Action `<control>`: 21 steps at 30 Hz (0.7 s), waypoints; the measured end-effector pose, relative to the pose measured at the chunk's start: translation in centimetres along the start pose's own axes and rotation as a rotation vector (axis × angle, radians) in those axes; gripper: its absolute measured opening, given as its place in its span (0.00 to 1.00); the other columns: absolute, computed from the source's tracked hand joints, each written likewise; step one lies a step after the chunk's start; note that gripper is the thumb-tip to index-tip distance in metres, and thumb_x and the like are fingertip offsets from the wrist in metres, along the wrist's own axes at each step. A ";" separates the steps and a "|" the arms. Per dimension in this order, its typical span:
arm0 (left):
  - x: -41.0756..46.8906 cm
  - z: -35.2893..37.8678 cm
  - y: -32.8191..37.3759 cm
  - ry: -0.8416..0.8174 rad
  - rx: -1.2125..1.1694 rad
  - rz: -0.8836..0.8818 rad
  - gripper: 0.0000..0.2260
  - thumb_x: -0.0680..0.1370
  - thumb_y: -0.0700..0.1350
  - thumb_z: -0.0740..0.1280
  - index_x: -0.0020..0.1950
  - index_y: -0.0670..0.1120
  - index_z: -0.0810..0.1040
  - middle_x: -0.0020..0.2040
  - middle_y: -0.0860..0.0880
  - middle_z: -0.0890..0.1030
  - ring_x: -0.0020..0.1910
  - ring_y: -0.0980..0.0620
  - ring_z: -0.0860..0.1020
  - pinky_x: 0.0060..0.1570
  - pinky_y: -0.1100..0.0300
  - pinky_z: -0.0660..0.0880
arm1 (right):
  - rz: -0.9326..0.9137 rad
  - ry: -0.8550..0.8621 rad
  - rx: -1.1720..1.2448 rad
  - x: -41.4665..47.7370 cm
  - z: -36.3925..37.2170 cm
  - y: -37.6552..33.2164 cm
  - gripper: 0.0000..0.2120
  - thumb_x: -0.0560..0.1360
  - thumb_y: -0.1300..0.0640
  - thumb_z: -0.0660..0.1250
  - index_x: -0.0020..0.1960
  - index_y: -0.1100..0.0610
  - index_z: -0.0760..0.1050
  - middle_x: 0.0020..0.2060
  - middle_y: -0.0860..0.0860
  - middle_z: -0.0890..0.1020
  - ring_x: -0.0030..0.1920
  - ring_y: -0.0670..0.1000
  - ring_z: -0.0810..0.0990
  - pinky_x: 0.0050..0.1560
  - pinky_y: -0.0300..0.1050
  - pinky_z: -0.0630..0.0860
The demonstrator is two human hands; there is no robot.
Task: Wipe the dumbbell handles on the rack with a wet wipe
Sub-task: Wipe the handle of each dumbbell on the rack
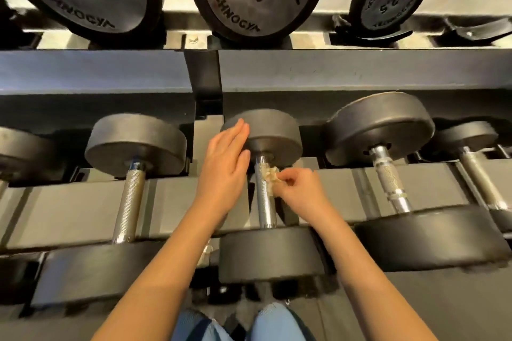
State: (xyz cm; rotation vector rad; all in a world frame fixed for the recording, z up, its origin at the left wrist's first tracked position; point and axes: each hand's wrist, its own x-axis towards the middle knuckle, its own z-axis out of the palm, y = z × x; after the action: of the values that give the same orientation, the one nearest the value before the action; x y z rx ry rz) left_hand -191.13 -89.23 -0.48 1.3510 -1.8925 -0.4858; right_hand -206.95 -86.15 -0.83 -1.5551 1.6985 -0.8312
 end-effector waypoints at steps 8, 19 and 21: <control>-0.1 -1.5 0.7 -0.107 -0.020 -0.023 0.22 0.83 0.44 0.56 0.77 0.52 0.57 0.76 0.55 0.58 0.75 0.56 0.55 0.75 0.54 0.55 | -0.001 0.151 0.065 1.7 0.6 -0.9 0.05 0.73 0.58 0.72 0.49 0.55 0.82 0.36 0.44 0.79 0.37 0.39 0.76 0.35 0.28 0.68; -0.1 -1.1 0.3 -0.089 -0.070 -0.025 0.23 0.83 0.43 0.56 0.77 0.52 0.56 0.76 0.55 0.59 0.74 0.56 0.56 0.74 0.55 0.55 | -0.009 -0.153 -0.166 -0.7 -1.0 -0.1 0.09 0.73 0.60 0.70 0.35 0.55 0.75 0.29 0.47 0.72 0.30 0.42 0.68 0.30 0.33 0.64; -0.1 -1.1 0.2 -0.094 -0.072 -0.028 0.23 0.83 0.44 0.56 0.77 0.52 0.56 0.76 0.55 0.59 0.74 0.57 0.56 0.74 0.55 0.56 | -0.003 -0.017 -0.115 0.0 -0.6 -0.9 0.06 0.72 0.59 0.72 0.48 0.58 0.80 0.35 0.46 0.76 0.34 0.39 0.71 0.32 0.28 0.67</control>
State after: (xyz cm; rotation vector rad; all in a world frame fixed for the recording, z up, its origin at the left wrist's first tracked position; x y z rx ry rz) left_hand -190.39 -88.98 0.32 1.3296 -1.9157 -0.6352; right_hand -206.99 -86.26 0.24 -1.6370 1.7590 -0.7303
